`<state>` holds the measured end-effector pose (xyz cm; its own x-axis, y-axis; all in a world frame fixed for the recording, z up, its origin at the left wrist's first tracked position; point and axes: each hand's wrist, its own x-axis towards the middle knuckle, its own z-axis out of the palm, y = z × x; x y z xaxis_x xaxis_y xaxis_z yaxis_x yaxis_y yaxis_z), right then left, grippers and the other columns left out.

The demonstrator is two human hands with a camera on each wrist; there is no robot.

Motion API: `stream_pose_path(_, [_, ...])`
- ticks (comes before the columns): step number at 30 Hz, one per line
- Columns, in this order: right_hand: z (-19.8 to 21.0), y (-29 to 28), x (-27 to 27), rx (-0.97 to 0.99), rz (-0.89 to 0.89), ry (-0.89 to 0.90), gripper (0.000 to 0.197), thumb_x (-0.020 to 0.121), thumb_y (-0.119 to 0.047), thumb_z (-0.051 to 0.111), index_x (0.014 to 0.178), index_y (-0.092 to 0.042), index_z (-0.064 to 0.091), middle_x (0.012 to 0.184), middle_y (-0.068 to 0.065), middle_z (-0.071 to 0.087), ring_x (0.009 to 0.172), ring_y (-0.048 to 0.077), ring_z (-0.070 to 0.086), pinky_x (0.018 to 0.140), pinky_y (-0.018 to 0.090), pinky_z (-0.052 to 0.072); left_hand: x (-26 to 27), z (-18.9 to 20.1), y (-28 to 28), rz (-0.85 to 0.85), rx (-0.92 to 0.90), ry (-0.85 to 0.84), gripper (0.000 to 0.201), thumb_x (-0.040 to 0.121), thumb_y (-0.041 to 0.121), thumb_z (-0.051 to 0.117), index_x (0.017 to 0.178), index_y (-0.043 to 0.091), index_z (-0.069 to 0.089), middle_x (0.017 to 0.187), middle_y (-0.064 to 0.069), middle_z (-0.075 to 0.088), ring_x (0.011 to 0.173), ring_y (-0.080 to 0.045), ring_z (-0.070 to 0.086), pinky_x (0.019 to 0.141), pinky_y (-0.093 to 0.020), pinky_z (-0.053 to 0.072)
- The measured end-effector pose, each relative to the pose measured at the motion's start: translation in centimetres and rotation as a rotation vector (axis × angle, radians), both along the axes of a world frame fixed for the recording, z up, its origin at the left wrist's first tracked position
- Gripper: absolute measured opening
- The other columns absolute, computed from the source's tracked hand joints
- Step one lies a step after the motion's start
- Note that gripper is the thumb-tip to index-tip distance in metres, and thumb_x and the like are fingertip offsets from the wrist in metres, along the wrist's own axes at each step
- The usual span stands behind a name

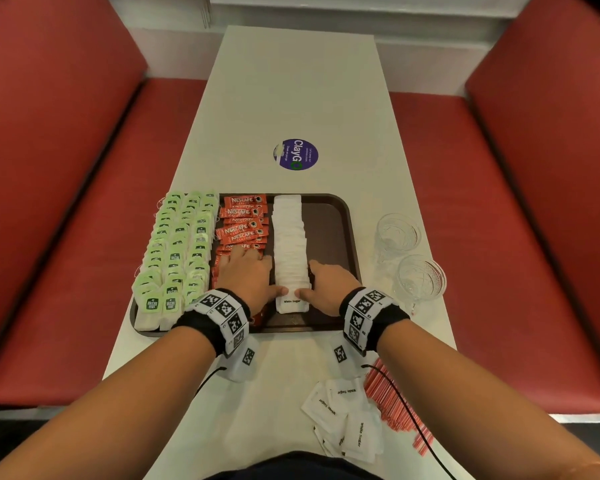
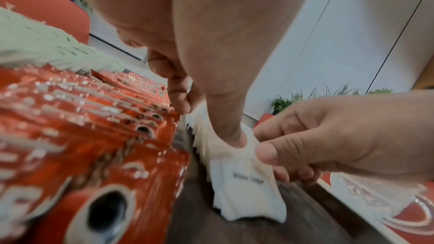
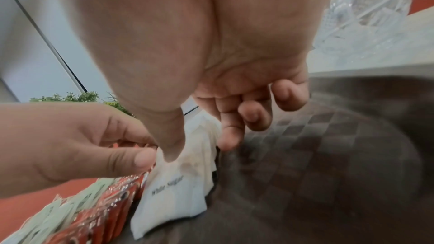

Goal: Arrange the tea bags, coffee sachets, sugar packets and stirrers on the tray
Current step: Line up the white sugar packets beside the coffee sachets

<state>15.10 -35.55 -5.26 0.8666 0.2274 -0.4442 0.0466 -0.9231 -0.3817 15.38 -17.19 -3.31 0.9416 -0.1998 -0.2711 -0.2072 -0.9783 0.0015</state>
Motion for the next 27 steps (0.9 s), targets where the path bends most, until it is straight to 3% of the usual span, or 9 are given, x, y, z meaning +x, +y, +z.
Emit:
stream_pose_path(4, [1.4,-1.1,-1.5,0.044,-0.036,-0.051,0.048,0.094,-0.048,0.059,0.131,-0.018,0.051,0.112,0.002,0.067,0.099,0.022,0.064,0.085,0.035,0.053,-1.0,1.6,0.0,-0.025,-0.143,-0.084,0.068,0.085,0.074,0.048,0.139,0.031,0.048,0.131,0.004,0.054,0.123,-0.023,0.041,0.103,-0.044,0.032])
stream_pose_path(7, [2.8,-2.3,-3.7,0.099,-0.012,-0.083,0.039,0.093,-0.04,0.064,0.126,-0.02,0.057,0.103,0.0,0.067,0.093,0.019,0.062,0.082,0.031,0.051,-3.0,2.6,-0.8,-0.189,-0.196,-0.112,0.053,0.086,0.072,0.05,0.125,0.036,0.06,0.115,0.013,0.06,0.112,-0.017,0.042,0.095,-0.04,0.032])
stream_pose_path(10, [3.8,-4.0,-6.5,0.161,0.004,-0.075,0.022,0.087,-0.03,0.073,0.105,-0.024,0.062,0.09,-0.011,0.061,0.081,0.01,0.057,0.072,0.021,0.045,-5.3,2.6,-1.9,-0.388,-0.152,-0.035,0.049,0.086,0.072,0.049,0.115,0.035,0.063,0.109,0.014,0.062,0.106,-0.017,0.042,0.09,-0.039,0.031])
stream_pose_path(13, [4.4,-5.1,-9.3,0.111,0.076,-0.01,0.027,0.081,-0.036,0.079,0.099,-0.025,0.061,0.097,-0.009,0.064,0.088,0.011,0.059,0.08,0.028,0.05,-7.8,1.4,-3.0,-0.585,-0.102,0.069,0.051,0.084,0.073,0.051,0.114,0.033,0.063,0.111,0.011,0.06,0.106,-0.018,0.043,0.089,-0.039,0.033])
stream_pose_path(16, [4.5,-5.4,-11.6,0.0,0.165,0.042,0.039,0.078,-0.043,0.081,0.107,-0.024,0.062,0.107,-0.008,0.064,0.097,0.014,0.058,0.084,0.029,0.047,-10.2,-0.2,-3.9,-0.712,-0.093,0.164,0.062,0.077,0.078,0.056,0.12,0.034,0.061,0.116,0.009,0.057,0.107,-0.017,0.041,0.088,-0.038,0.03])
stream_pose_path(19, [3.8,-5.3,-13.3,-0.09,0.199,0.085,0.051,0.075,-0.045,0.082,0.115,-0.023,0.06,0.113,-0.006,0.062,0.1,0.018,0.057,0.085,0.032,0.048,-11.5,-1.1,-4.3,-0.762,-0.064,0.179,0.072,0.07,0.081,0.059,0.124,0.033,0.059,0.117,0.009,0.056,0.106,-0.018,0.042,0.087,-0.035,0.027])
stream_pose_path(23, [2.3,-4.9,-14.6,-0.089,0.211,0.048,0.047,0.075,-0.034,0.083,0.114,-0.021,0.059,0.11,-0.003,0.063,0.097,0.017,0.054,0.084,0.032,0.047,-11.9,-1.2,-4.9,-0.755,-0.041,0.169,0.067,0.072,0.074,0.065,0.124,0.032,0.058,0.117,0.009,0.056,0.108,-0.018,0.044,0.085,-0.034,0.025])
stream_pose_path(27, [1.4,-4.6,-14.7,-0.111,0.216,0.025,0.048,0.076,-0.034,0.083,0.117,-0.023,0.06,0.109,-0.003,0.063,0.099,0.017,0.049,0.078,0.03,0.038,-11.9,-1.2,-5.1,-0.712,-0.013,0.186,0.064,0.071,0.071,0.069,0.121,0.032,0.06,0.116,0.009,0.058,0.108,-0.018,0.045,0.088,-0.035,0.029])
